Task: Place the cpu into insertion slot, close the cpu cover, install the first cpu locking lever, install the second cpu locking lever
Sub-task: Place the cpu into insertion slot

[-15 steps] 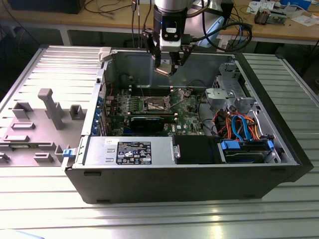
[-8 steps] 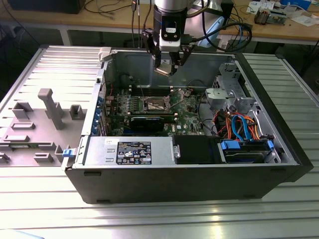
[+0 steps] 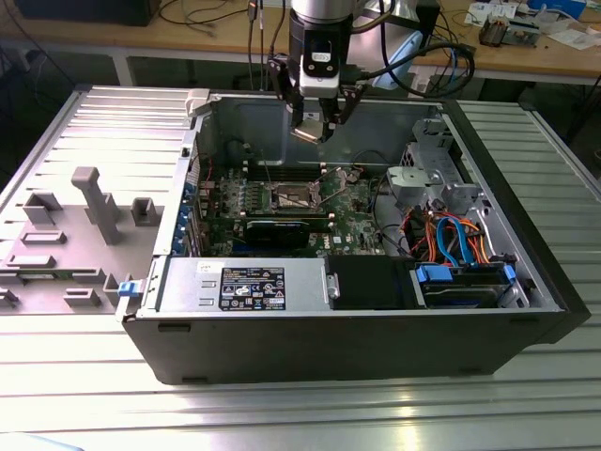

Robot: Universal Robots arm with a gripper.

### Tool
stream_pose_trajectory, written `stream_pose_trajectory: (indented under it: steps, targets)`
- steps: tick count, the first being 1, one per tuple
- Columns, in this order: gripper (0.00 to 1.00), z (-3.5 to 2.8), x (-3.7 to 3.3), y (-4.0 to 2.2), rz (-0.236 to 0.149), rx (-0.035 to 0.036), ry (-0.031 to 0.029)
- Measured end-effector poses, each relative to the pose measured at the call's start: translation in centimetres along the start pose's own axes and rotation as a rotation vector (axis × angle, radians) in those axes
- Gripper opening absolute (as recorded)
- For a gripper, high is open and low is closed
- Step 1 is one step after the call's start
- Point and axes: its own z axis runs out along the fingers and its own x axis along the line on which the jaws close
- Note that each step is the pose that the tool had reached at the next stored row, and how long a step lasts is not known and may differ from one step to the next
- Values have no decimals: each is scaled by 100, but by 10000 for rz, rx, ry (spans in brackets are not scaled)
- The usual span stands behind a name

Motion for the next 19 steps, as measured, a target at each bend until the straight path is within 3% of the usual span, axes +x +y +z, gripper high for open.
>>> stream_pose_trajectory:
  steps: [19]
  targets:
    - [55, 0, 0, 0, 329, -6, -30]
